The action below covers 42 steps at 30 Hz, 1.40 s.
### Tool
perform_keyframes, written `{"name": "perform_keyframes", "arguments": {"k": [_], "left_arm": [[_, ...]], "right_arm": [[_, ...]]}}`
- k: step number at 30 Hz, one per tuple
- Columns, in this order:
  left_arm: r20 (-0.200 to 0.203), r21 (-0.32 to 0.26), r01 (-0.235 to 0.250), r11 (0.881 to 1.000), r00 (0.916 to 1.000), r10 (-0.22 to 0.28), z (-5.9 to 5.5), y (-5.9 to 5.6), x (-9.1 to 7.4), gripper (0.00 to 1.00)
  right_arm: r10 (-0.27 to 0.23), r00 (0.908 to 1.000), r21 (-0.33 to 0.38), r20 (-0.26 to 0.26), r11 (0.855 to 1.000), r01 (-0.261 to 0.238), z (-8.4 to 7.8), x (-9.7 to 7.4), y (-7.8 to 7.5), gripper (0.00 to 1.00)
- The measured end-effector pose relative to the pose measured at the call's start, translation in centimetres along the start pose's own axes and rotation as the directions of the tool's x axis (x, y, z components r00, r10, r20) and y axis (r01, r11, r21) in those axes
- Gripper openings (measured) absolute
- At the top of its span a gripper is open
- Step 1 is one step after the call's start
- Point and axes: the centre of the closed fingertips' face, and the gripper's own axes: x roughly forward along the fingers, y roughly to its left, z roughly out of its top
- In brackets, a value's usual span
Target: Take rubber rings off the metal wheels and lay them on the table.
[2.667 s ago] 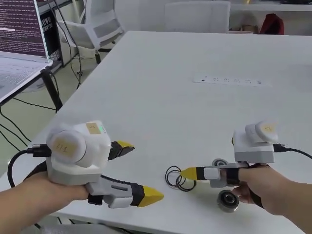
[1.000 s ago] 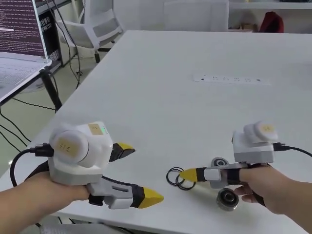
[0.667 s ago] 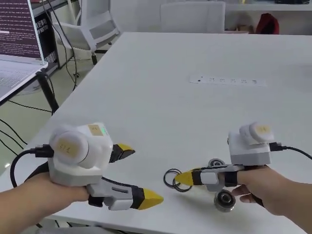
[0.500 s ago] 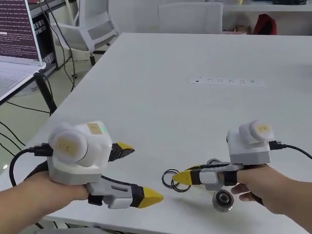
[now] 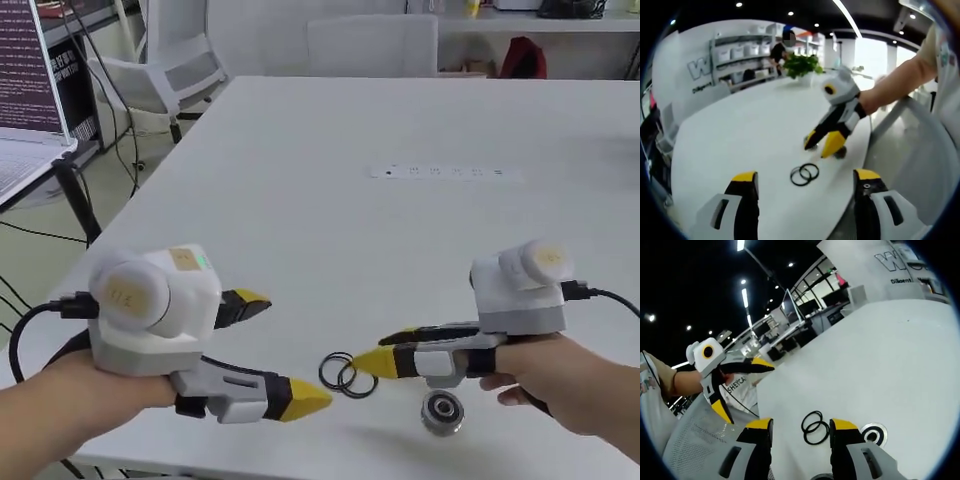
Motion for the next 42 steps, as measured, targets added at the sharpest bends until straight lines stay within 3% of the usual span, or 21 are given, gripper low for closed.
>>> {"name": "perform_keyframes", "arguments": {"k": [20, 29, 42], "left_arm": [[0.022, 0.012, -0.001, 1.0, 0.9998, 0.0, 1.3, -0.2, -0.2, 0.81], [0.036, 0.01, -0.007, 1.0, 0.9993, 0.006, 1.9, -0.2, -0.2, 0.81], [0.05, 0.027, 0.004, 1.0, 0.9987, -0.005, 3.1, -0.8, 0.3, 0.81]], "right_arm": [[-0.061, 0.9969, -0.12, 0.05, 0.991, 0.066, 1.1, -5.2, 0.0, 0.59], [-0.097, 0.9942, -0.207, 0.045, 0.973, 0.105, 0.4, -7.8, 0.2, 0.65], [-0.171, 0.9826, -0.29, 0.073, 0.939, 0.185, 0.2, -11.5, 0.0, 0.68]]}}
